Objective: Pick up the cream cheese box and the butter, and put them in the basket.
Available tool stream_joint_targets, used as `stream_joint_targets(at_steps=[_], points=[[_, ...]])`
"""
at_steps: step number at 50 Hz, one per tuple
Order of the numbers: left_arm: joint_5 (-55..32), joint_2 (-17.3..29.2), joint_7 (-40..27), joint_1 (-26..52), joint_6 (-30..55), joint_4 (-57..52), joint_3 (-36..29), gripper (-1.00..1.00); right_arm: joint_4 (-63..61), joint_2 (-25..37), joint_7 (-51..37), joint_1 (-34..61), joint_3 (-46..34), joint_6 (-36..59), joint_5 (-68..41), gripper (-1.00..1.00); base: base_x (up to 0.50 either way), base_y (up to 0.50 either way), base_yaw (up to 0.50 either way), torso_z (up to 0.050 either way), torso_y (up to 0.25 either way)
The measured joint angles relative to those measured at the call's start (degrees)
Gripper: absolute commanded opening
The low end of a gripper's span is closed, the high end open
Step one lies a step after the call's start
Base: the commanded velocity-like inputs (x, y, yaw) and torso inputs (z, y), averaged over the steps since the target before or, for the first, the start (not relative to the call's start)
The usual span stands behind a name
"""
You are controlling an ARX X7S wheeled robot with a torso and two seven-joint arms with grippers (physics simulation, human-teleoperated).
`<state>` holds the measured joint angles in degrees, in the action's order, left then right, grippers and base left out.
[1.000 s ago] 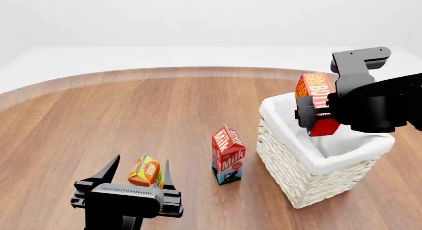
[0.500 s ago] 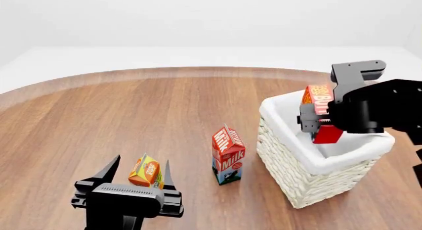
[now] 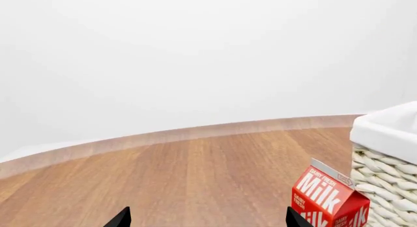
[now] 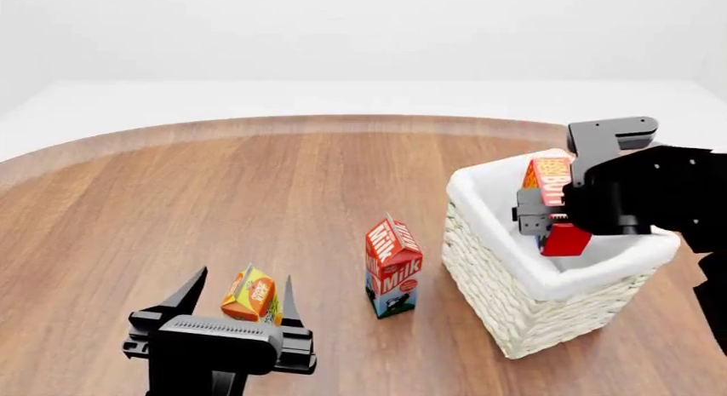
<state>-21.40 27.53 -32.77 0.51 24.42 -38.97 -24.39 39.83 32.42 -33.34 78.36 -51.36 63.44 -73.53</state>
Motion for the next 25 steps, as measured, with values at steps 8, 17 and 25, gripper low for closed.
stream_joint_targets(at_steps=[8,17,25], points=[[-0.02,0.06,-0.09,0.02,-0.02,-0.02,-0.07,1.00,1.24,-0.53,0.65,0.03,-0.36,-0.48,0.52,-1.00,0.00,0.00,0.00,0.000,0.001],[-0.11,0.12,-0.21,0.06,0.02,-0.09,-0.13,1.00,2.10,-0.94,1.14,0.04,-0.65,-0.88,0.91,-1.00,0.00,0.00,0.00,0.001,0.001],[-0.15,0.18,-0.26,0.09,-0.05,-0.02,-0.19,1.00,2.15,-1.06,1.56,0.26,-0.61,-1.01,1.35,1.00,0.00,0.00,0.00,0.000,0.000]])
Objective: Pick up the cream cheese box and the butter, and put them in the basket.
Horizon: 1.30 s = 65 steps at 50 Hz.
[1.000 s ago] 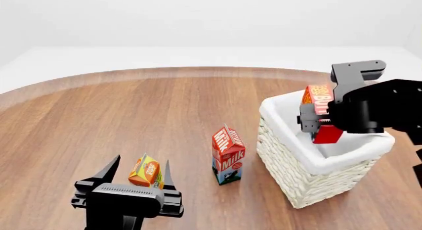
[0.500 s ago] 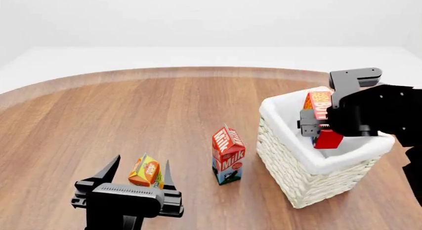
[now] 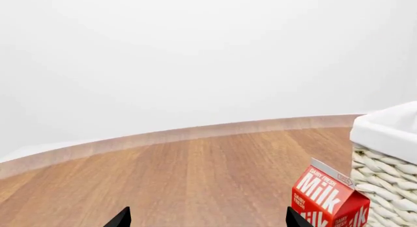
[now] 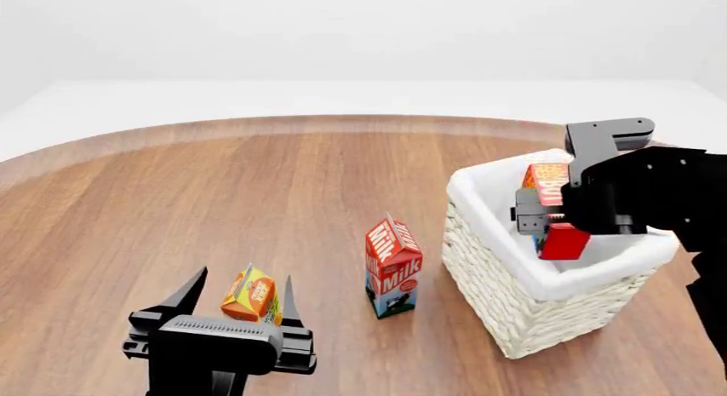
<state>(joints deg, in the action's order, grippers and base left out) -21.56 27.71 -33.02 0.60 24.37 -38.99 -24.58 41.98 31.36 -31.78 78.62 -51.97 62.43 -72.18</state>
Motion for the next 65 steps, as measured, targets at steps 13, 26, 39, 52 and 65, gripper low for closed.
stream_joint_targets(at_steps=[13,26,39,52,65], points=[[-0.06,0.06,-0.07,0.11,-0.06,0.14,-0.14,1.00,-1.38,0.59,0.08,0.98,0.83,0.17,1.50,1.00,0.00,0.00,0.00,0.000,0.000],[-0.18,0.14,-0.20,0.15,-0.01,0.05,-0.28,1.00,-7.23,3.03,-3.69,0.70,3.32,1.66,-1.05,1.00,0.00,0.00,0.00,0.000,0.000],[-0.23,0.23,-0.30,0.17,-0.13,0.04,-0.39,1.00,-20.13,8.14,-11.78,-2.75,8.56,3.02,-8.52,1.00,0.00,0.00,0.00,0.000,0.000],[-0.32,0.35,-0.45,0.21,-0.18,-0.08,-0.43,1.00,-37.18,15.21,-21.11,-10.93,15.84,0.07,-18.92,1.00,0.00,0.00,0.00,0.000,0.000],[-0.23,0.45,-0.61,0.14,-0.32,-0.12,-0.61,1.00,-53.62,22.00,-26.49,-21.11,21.32,-5.69,-24.23,1.00,0.00,0.00,0.00,0.000,0.000]])
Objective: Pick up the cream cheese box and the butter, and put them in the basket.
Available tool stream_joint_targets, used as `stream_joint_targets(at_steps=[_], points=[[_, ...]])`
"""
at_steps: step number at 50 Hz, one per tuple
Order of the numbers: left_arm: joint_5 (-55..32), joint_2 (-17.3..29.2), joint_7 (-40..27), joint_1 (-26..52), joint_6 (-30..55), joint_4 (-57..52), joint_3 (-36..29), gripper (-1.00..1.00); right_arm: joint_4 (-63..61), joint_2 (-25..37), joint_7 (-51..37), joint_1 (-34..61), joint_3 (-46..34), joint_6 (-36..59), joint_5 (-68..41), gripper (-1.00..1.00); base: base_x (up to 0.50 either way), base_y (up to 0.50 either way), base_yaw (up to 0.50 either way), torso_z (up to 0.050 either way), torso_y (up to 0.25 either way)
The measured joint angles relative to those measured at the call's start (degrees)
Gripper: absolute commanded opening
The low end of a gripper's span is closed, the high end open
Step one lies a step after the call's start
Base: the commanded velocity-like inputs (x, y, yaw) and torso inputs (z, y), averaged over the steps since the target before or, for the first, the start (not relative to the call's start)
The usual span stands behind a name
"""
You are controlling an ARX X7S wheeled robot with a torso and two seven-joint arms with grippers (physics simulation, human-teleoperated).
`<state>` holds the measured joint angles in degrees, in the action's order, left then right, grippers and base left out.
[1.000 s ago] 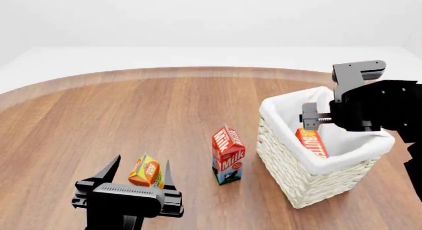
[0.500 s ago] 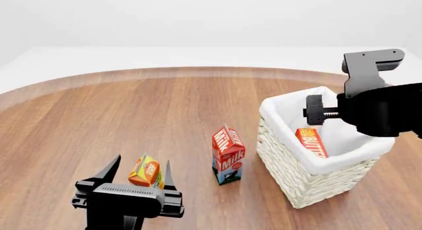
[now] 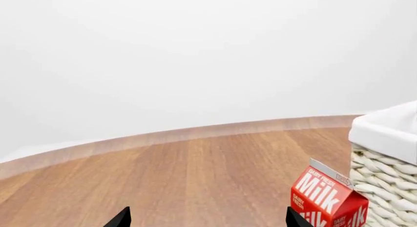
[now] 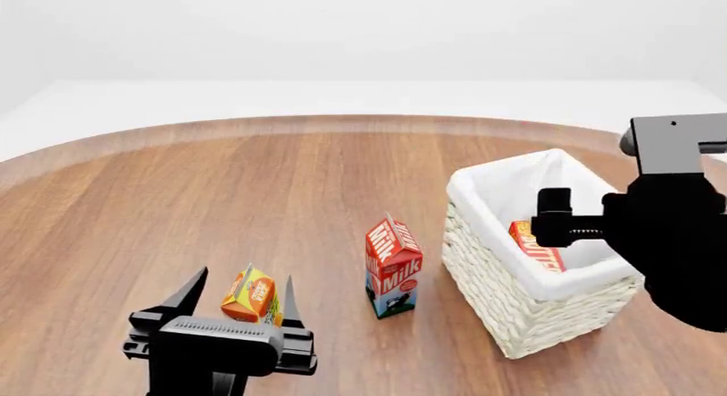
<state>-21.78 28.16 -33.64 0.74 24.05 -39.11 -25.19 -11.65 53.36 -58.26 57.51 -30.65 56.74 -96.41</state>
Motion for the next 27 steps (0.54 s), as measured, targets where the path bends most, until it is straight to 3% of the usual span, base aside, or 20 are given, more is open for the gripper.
stream_joint_targets(at_steps=[27], points=[[-0.12,0.10,-0.15,0.33,0.10,-0.09,-0.42,1.00,-29.59,13.17,-5.99,-24.21,9.66,-15.93,0.54,1.00,0.00,0.00,0.00,0.000,0.000]])
